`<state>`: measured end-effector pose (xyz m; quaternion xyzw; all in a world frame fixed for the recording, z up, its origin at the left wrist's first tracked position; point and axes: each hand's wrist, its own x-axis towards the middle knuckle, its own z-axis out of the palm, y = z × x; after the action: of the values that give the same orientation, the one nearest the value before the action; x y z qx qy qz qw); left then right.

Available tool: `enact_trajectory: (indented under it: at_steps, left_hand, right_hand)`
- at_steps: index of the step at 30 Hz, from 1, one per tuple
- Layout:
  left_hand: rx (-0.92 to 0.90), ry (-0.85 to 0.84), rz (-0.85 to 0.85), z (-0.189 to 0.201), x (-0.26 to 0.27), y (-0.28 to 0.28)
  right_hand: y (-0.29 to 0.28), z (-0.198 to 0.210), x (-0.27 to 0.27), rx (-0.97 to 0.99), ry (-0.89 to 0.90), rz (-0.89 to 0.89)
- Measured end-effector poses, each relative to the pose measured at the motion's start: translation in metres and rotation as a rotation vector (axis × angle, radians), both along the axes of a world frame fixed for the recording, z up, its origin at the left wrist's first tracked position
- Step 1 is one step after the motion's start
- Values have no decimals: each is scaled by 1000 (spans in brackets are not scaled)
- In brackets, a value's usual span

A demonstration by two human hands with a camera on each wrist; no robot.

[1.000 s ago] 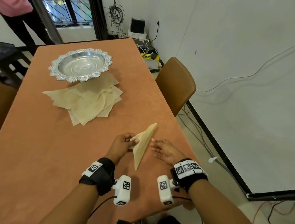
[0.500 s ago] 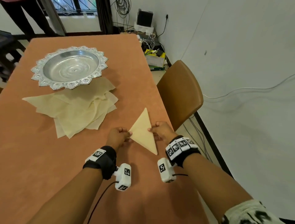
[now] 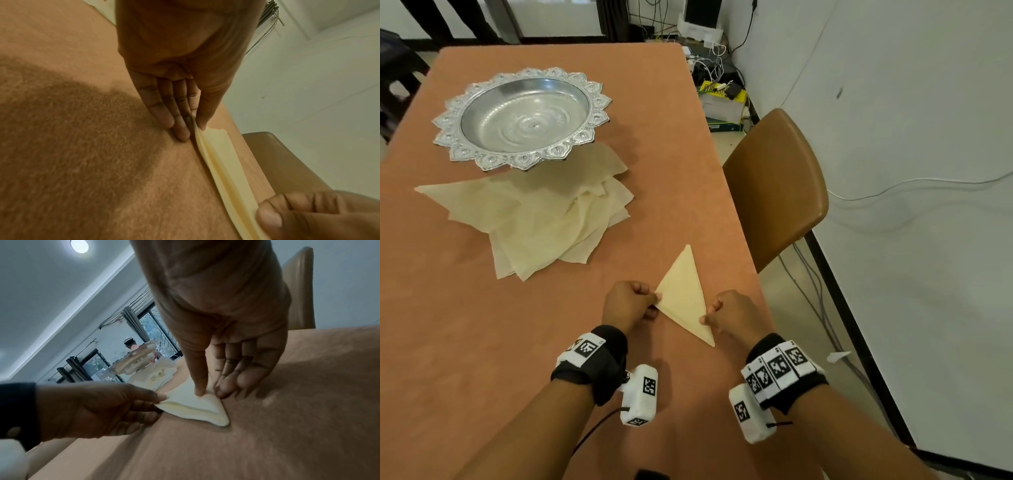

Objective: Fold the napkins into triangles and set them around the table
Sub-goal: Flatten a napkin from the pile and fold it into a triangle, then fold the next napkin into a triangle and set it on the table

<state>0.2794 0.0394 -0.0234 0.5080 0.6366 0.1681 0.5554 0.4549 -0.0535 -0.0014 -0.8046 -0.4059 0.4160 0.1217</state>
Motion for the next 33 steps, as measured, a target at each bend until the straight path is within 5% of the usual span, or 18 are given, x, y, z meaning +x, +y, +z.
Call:
enact_trajectory:
  at_steps: [3, 14, 17, 21, 25, 30, 33]
  left_hand:
    - [-4, -5, -2, 3, -2, -4]
    - [-18, 27, -111, 13, -16, -33]
    - [177, 227, -169, 15, -23, -38]
    - [571, 453, -496, 18, -24, -55]
    - [540, 701, -983, 1, -19, -79]
    - [421, 683, -1051, -3, -29, -72]
    - [427, 609, -920, 2, -38, -66]
  right_hand:
    - [-6, 5, -9, -8, -112, 49]
    - [-38, 11, -9, -29, -2, -9]
    - [-45, 10, -6, 59, -183, 18]
    - [-48, 8, -10, 294, -385, 282]
    - [-42, -7, -22, 144, -460, 633]
    - [-34, -9, -15, 2, -433, 740]
    - [-16, 4, -9, -20, -415, 785]
